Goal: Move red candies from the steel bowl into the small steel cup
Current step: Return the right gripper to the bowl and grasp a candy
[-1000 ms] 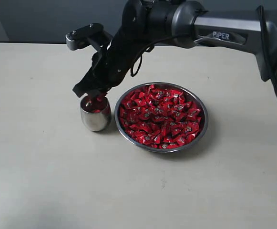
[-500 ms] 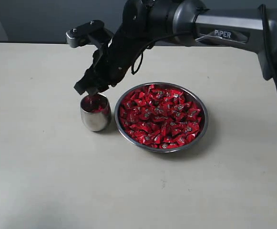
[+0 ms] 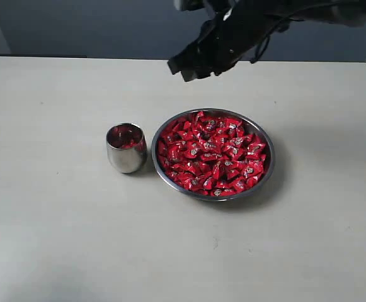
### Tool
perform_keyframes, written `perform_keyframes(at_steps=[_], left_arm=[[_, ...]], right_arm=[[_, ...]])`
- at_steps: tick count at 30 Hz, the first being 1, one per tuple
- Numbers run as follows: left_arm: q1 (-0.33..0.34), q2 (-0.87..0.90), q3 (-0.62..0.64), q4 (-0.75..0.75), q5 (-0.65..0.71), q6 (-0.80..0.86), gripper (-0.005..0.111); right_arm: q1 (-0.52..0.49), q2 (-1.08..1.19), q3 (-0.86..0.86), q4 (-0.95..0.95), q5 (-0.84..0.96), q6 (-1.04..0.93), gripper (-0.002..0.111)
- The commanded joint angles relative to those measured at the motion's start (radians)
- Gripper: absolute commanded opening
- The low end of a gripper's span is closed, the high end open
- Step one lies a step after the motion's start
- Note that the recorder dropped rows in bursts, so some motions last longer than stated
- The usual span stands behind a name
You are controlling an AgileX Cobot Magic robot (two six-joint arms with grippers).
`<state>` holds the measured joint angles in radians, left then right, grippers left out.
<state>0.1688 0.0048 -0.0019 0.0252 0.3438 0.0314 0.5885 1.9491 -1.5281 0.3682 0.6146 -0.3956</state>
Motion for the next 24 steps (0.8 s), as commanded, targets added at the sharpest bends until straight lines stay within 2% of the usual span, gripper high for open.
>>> perform_keyframes(at_steps=[1,8,14,24], left_arm=[[0.002,-0.005,0.002,0.002,-0.010,-0.002,0.000],[0.002,-0.005,0.002,0.002,-0.010,-0.002,0.000],[0.002,-0.005,0.002,0.002,-0.010,-0.002,0.000],[0.002,-0.005,0.002,0.002,-0.010,-0.002,0.000]], right_arm=[[-0.061,-0.073,0.162,0.007,-0.124,0.017,0.035],[-0.123,-0.037,0.273,-0.021,-0.079,0.100,0.035],[-0.081,-0.006,0.273,-0.046,-0.049,0.032,0.035],[-0.030,0.066,0.273,-0.153,-0.021,0.030,0.035]])
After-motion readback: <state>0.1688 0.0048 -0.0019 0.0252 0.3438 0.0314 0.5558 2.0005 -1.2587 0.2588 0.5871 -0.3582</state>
